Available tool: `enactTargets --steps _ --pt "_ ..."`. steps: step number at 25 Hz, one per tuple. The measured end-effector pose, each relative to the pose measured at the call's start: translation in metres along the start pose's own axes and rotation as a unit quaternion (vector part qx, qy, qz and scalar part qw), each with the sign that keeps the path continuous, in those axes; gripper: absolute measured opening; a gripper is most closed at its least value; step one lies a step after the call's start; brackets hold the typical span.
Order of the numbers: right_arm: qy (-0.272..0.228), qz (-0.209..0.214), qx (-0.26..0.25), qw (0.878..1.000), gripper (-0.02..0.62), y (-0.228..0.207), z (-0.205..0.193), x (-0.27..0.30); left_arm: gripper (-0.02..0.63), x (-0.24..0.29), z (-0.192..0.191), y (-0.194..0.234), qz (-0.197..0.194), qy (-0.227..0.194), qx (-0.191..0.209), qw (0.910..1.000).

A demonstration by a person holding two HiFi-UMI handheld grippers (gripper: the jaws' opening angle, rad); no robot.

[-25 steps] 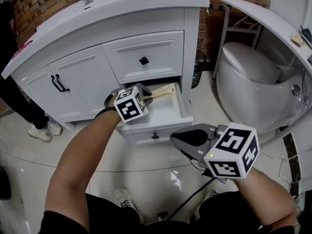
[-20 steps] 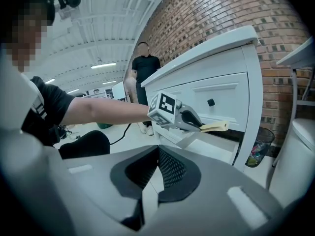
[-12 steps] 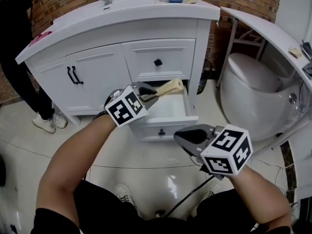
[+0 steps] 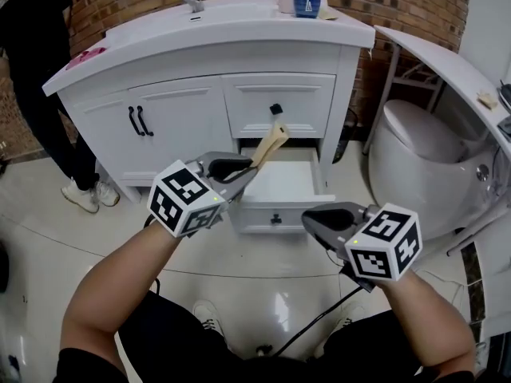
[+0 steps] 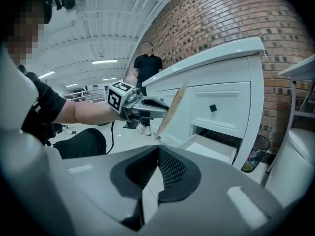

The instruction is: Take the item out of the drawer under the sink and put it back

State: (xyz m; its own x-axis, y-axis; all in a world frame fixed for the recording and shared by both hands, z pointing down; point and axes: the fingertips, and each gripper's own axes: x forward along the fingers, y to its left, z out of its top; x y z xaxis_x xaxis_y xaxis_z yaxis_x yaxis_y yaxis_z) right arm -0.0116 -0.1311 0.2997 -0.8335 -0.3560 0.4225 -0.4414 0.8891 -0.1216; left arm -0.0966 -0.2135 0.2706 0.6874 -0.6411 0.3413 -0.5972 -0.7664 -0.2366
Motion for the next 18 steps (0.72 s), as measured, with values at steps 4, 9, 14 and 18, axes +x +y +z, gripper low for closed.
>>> enactTargets --steps 4,9,14,18 --pt "-0.007 -0.008 0.001 1.0 0.008 -0.004 0.003 -0.004 0.057 -0.028 0.002 -0.011 -0.003 -0.035 -0.049 0.9982" --pt "-0.025 -0.022 -0.006 0.999 0.008 -0.003 0.01 -0.011 0.057 -0.053 0.007 -0.026 -0.013 -0.07 -0.101 0.9924" --pt "-0.033 -0.018 -0.006 0.999 0.008 0.002 0.015 -0.013 0.057 -0.073 0.007 -0.039 -0.002 -0.094 -0.141 0.9856" --pt "-0.031 -0.012 -0.009 0.999 0.008 0.006 0.015 -0.012 0.057 -0.082 0.003 -0.046 0.005 -0.111 -0.153 0.982"
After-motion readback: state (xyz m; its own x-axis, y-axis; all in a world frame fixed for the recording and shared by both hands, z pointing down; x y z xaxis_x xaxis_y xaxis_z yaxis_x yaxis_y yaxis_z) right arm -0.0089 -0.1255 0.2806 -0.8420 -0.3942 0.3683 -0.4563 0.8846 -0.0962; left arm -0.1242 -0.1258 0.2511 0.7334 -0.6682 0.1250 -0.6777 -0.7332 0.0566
